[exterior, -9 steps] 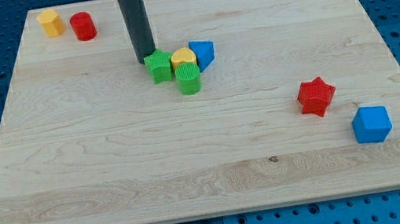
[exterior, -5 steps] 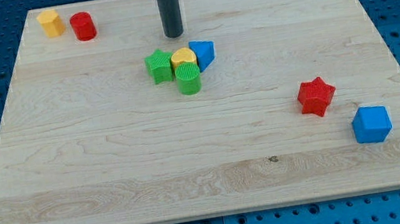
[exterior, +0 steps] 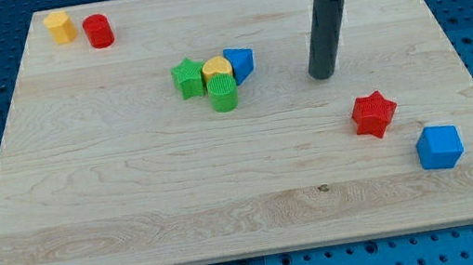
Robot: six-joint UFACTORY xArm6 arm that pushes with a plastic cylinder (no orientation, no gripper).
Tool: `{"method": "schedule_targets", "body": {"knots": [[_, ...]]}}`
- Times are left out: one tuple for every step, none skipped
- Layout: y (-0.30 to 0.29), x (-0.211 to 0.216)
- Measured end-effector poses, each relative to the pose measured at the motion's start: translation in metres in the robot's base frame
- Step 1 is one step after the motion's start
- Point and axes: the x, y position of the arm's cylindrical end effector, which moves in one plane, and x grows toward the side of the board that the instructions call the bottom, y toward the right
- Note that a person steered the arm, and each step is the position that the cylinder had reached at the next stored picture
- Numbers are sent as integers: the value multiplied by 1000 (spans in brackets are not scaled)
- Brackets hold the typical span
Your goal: Push the blue cube into the red star
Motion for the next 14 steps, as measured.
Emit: {"method": "schedule_targets", "body": {"knots": [[-10, 22], [-32, 38], [-33, 75], [-26, 123], [-4, 174], [23, 197], [77, 196], [127, 195], [150, 187], [164, 159], [155, 146], [110, 140], [71, 134], [45, 133]]}}
